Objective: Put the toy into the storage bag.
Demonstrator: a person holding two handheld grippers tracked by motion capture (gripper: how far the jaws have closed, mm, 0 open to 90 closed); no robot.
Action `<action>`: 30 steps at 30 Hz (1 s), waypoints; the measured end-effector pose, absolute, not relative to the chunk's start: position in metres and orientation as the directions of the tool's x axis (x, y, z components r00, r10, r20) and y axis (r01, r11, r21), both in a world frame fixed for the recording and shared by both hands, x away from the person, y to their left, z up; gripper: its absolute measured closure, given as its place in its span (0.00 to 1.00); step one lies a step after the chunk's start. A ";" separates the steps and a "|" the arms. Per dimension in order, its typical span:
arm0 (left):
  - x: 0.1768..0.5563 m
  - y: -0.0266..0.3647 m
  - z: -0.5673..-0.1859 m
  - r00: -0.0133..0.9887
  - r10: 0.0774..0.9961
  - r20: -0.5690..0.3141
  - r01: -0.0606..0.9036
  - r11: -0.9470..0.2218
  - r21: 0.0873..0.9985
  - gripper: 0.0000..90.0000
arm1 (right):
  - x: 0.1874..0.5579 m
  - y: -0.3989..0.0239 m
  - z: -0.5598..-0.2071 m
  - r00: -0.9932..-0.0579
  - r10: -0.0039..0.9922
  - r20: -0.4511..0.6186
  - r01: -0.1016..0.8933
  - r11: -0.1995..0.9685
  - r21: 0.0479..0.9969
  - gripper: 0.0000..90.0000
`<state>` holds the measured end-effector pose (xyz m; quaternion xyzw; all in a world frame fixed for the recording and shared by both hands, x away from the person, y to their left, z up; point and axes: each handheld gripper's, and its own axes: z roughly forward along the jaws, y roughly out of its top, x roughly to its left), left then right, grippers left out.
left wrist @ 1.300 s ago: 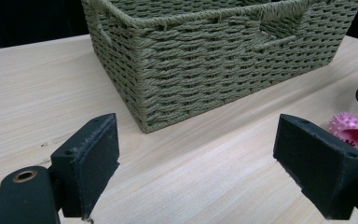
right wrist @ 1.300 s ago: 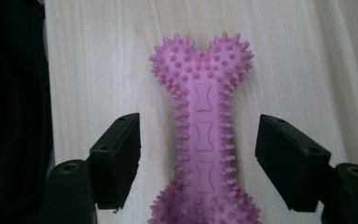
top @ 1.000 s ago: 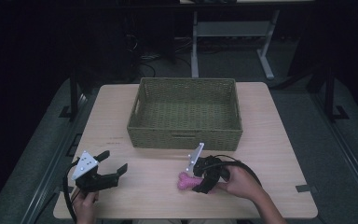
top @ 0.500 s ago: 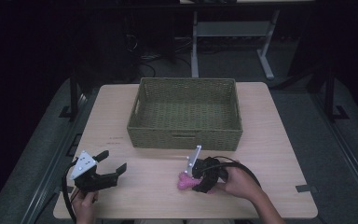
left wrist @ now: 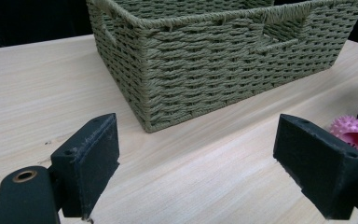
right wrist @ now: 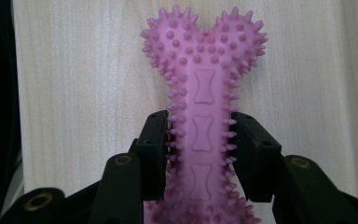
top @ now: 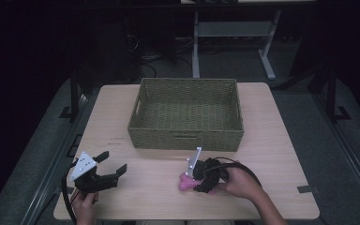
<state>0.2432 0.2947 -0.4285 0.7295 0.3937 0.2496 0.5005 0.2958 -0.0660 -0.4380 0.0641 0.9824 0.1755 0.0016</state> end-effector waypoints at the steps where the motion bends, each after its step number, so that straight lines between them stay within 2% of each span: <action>1: 0.243 0.295 -0.428 0.565 0.824 -0.031 0.325 -0.188 0.927 0.15 | 0.296 -0.066 -0.438 -0.992 0.126 0.021 0.125 0.931 0.343 0.64; 8: 0.243 0.295 -0.428 0.564 0.825 -0.030 0.326 -0.189 0.926 0.15 | 0.300 -0.069 -0.434 -0.992 0.121 0.039 0.127 0.933 0.336 0.65; 13: 0.243 0.295 -0.428 0.564 0.825 -0.026 0.323 -0.192 0.927 0.15 | 0.303 -0.075 -0.427 -0.991 0.122 0.061 0.136 0.919 0.369 0.65; 30: 0.242 0.295 -0.428 0.561 0.827 -0.026 0.322 -0.189 0.928 0.15 | 0.323 -0.090 -0.380 -0.990 0.119 0.081 0.143 0.883 0.447 0.65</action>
